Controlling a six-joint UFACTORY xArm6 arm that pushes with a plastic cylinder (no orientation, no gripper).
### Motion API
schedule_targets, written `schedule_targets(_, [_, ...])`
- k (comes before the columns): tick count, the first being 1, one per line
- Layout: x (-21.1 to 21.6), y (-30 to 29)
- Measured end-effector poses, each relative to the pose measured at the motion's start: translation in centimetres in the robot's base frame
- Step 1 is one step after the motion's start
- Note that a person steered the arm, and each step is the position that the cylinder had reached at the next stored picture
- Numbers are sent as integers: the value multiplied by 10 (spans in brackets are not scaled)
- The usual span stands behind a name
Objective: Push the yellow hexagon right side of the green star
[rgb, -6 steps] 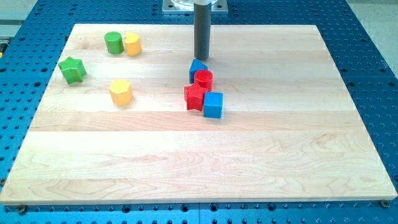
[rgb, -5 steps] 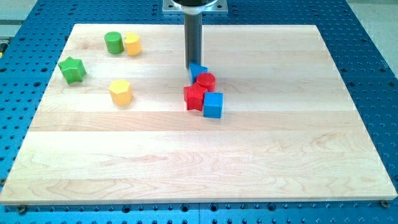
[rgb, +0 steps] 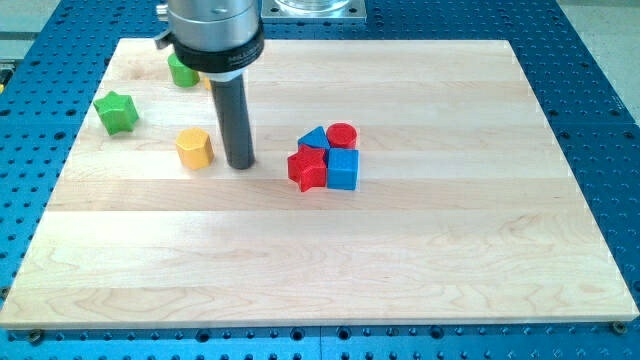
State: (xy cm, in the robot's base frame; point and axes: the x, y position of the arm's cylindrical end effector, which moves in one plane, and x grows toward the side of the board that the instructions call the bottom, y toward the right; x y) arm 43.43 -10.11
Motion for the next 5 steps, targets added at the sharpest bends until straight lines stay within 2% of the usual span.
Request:
schedule_targets(2, [7,-16])
schedule_targets(3, [4,-55])
schedule_targets(4, [-12,-82])
schedule_targets(5, [-57,-82])
